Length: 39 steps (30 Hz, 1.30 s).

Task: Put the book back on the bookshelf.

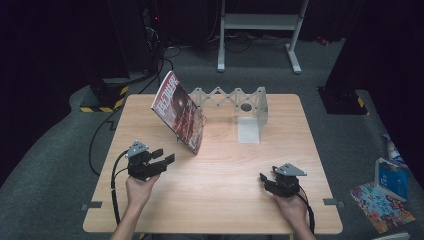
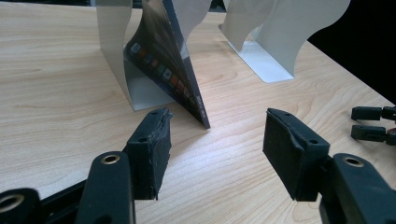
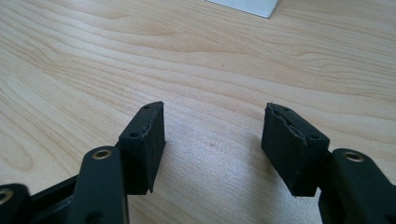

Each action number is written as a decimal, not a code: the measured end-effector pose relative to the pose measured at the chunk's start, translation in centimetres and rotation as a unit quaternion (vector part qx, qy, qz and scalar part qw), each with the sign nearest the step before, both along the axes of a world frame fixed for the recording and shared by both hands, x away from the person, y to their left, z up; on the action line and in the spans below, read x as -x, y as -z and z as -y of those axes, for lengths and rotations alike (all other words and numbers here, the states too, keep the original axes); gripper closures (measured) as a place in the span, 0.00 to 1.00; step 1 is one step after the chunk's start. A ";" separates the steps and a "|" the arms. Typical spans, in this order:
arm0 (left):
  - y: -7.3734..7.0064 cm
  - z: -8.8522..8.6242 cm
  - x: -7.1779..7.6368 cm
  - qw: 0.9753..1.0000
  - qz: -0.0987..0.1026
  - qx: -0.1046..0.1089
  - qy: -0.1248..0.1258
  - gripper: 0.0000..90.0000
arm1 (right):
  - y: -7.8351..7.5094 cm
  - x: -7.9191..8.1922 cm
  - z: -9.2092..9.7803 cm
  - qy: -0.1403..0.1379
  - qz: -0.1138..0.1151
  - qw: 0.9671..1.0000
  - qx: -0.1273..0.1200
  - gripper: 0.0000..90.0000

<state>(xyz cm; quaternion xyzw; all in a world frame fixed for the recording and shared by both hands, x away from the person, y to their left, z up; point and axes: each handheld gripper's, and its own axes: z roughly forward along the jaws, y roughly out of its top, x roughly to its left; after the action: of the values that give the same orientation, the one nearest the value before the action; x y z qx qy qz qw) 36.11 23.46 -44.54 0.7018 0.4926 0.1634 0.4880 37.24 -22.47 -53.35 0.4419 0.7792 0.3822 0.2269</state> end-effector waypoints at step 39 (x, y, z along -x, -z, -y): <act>2.9 1.7 -0.4 1.000 -0.019 -0.011 0.000 0.46 | 0.0 0.0 0.0 0.000 0.000 1.000 0.000 0.44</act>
<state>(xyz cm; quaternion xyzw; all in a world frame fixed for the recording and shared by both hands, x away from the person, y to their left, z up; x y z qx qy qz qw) 36.56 21.71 -47.43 0.7098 0.5002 0.1552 0.4711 37.23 -22.48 -53.35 0.4416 0.7793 0.3823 0.2270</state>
